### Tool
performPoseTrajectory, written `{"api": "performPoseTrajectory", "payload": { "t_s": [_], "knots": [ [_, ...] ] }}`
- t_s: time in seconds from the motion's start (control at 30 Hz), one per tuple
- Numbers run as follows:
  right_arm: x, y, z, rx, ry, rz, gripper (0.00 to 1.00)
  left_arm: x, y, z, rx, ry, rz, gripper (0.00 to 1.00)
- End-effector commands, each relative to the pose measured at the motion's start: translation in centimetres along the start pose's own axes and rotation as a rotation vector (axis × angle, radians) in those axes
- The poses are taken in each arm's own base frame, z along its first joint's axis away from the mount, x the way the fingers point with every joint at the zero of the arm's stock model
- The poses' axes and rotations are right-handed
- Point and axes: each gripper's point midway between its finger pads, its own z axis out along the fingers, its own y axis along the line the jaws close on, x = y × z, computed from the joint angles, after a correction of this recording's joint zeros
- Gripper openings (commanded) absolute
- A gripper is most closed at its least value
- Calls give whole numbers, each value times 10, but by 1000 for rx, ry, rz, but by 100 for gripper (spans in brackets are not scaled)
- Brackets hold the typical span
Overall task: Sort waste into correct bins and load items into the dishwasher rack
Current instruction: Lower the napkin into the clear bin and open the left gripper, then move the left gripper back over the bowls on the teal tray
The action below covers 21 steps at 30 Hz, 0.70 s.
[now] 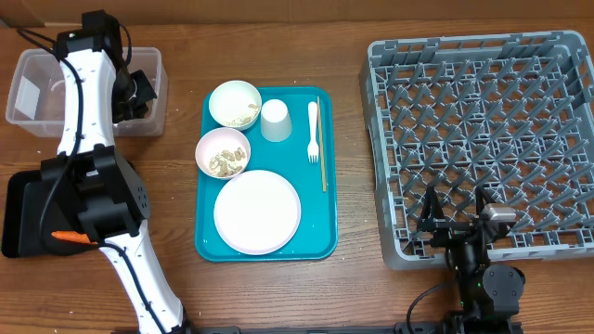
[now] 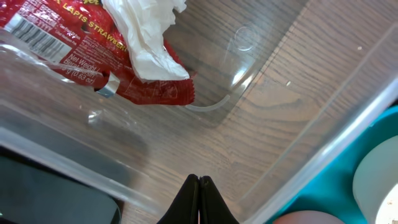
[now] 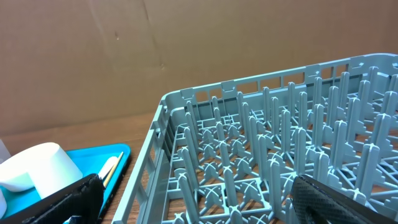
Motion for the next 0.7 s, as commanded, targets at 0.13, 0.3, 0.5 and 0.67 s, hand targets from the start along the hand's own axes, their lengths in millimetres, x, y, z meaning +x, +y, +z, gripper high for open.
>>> {"api": "performPoseTrajectory", "payload": {
  "t_s": [0.13,0.3,0.5,0.67],
  "knots": [
    [0,-2,0,10,-10,-3,100,-10,-1,-110,100,-225,7,31],
    [0,-2,0,10,-10,-3,100,11,-12,-143,212,-219,22,96],
    [0,-2,0,10,-10,-3,100,46,-50,-164,419,-129,157,100],
    [0,-2,0,10,-10,-3,100,76,-70,-165,429,-58,255,100]
  ]
}}
